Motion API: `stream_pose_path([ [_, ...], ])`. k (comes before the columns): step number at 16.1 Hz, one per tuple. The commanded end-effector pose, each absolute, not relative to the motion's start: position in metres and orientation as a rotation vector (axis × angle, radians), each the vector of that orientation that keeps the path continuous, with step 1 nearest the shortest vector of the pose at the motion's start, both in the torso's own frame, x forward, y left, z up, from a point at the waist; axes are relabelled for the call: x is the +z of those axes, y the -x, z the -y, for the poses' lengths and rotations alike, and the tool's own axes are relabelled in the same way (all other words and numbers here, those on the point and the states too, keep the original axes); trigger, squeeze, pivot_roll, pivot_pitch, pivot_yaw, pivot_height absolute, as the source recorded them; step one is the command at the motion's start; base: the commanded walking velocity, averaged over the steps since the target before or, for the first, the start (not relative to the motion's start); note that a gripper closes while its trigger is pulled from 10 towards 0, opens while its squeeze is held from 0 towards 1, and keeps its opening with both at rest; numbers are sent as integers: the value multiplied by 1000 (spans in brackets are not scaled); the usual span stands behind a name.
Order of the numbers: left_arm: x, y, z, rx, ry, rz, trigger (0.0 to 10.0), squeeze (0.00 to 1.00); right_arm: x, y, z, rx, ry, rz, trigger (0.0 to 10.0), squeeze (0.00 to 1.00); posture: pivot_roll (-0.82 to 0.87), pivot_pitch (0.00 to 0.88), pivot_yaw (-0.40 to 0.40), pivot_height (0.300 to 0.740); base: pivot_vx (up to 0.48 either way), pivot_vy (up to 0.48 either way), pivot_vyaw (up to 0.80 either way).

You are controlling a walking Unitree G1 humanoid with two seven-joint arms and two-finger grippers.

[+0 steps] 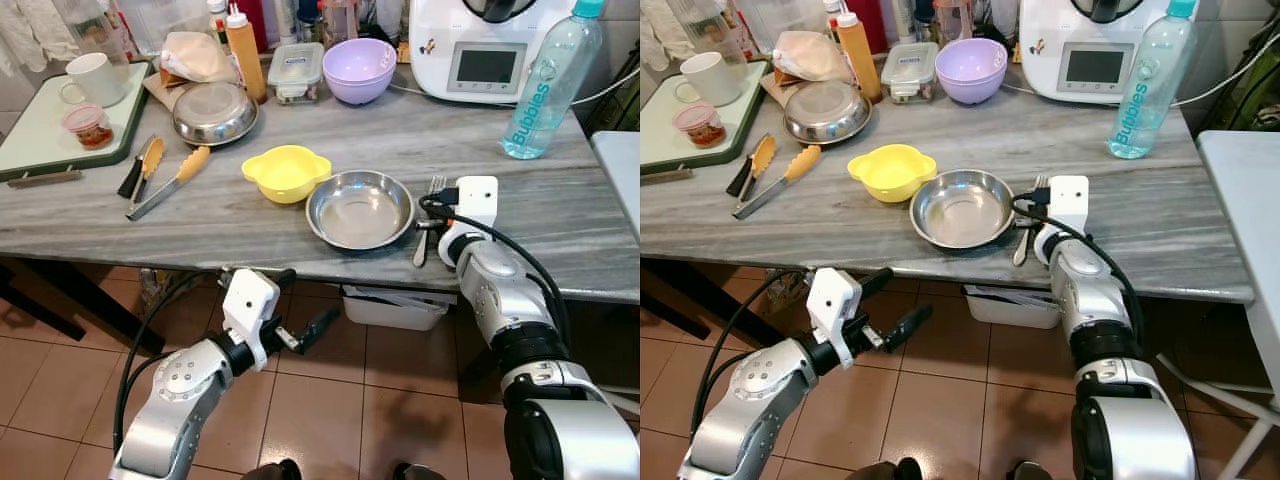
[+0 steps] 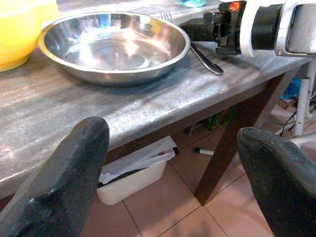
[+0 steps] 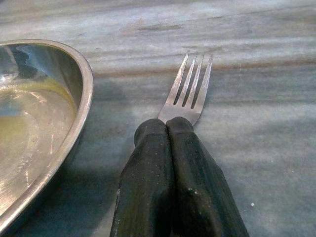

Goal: Setting the table

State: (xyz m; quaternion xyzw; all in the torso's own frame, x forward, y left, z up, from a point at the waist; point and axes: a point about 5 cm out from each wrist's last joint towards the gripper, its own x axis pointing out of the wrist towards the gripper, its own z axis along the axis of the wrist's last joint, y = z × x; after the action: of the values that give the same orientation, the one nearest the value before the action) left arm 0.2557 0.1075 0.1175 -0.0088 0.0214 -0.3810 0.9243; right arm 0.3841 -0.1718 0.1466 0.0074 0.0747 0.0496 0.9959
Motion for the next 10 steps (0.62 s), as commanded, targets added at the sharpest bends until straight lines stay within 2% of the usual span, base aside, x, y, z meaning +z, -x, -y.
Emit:
stream_pose_path([
  [1, 116, -255, -109, -780, 11, -59, 10000, 0, 120, -375, 171, 95, -10, -257, 10000, 922, 8, 169, 113, 740, 0, 0, 0],
  [2, 115, -255, -109, -779, 11, -59, 10000, 0, 123, -375, 171, 83, -2, -223, 10000, 1000, 8, 169, 112, 740, 0, 0, 0],
  [5, 116, -256, -110, -776, 14, -58, 10000, 0, 142, -373, 171, 66, -47, -63, 10000, 1000, 8, 169, 113, 740, 0, 0, 0],
  [10, 116, -257, -107, -780, 19, -54, 10000, 0, 166, -366, 167, 41, -14, 125, 10000, 1000, -4, 167, 115, 740, 0, 0, 0],
])
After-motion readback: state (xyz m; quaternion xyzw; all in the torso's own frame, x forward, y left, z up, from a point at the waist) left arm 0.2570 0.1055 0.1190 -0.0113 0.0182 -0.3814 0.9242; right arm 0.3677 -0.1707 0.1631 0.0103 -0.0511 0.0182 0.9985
